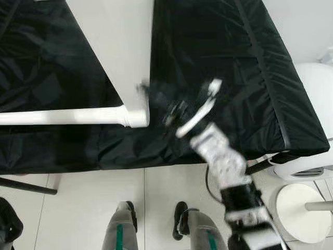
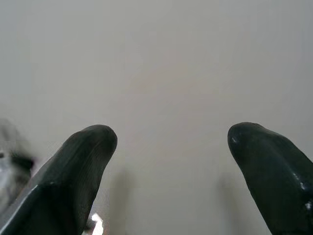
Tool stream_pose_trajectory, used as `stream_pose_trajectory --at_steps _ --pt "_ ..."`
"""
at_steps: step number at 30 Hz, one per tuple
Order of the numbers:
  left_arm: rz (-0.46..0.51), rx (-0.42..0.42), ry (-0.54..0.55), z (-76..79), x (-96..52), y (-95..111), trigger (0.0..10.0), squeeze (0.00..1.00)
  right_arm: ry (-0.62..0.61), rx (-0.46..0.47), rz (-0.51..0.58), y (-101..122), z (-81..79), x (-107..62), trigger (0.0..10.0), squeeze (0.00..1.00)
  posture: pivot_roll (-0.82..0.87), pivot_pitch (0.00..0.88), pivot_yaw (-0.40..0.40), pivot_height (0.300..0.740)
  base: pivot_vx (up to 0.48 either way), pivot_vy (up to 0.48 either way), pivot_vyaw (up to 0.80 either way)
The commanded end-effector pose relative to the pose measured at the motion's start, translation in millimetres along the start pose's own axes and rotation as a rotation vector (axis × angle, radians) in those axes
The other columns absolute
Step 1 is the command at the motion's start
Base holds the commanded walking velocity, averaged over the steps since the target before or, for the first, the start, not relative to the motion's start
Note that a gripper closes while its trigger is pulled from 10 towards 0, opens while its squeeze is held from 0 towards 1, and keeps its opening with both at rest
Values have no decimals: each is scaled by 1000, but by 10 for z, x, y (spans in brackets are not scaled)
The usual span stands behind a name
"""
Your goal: Building children table
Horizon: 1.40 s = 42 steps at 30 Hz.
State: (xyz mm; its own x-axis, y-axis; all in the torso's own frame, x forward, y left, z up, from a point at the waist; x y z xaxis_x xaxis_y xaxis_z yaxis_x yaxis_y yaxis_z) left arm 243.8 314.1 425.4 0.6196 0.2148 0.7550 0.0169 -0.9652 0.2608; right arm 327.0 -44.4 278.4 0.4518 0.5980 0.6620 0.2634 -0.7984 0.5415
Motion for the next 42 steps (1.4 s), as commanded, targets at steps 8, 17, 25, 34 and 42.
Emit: stream_pose_trajectory --at_steps 8,17,25,34,42 --pt "-241 -223 -98 279 -150 -497 10000 0 143 101 10 180 -218 216 10000 0 187 171 -57 740 0 0 0" --pt "-293 -206 -83 216 -225 -612 10000 0 -313 -122 14 44 447 -108 10000 0 199 177 -72 740 0 0 0" --pt "-348 -229 -97 235 -252 -752 10000 0 -419 -248 -279 -347 591 -597 10000 0 206 164 -77 740 0 0 0" --pt "-348 -213 -85 155 -197 -802 10000 0 -520 -446 -422 -550 731 -859 10000 0 215 146 -74 740 0 0 0" --pt "-339 -212 -79 130 -152 -800 10000 0 -459 -531 -466 -603 769 -690 10000 0 218 142 -67 740 0 0 0"
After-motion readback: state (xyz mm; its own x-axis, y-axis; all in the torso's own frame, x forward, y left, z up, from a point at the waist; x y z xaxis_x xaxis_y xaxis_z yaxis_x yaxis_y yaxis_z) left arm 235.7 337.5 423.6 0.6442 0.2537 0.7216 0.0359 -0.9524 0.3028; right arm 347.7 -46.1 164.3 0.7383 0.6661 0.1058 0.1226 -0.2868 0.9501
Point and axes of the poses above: a point about 5 cm out from each wrist's last joint towards the gripper, its own x axis pointing out of the wrist towards the gripper, its own y axis along the axis of the wrist's last joint, z = x × y, the point moved 4 cm from there along x, pointing out of the wrist towards the gripper, and after that the axes turned 11 degrees about x, right-handed, at the moved point
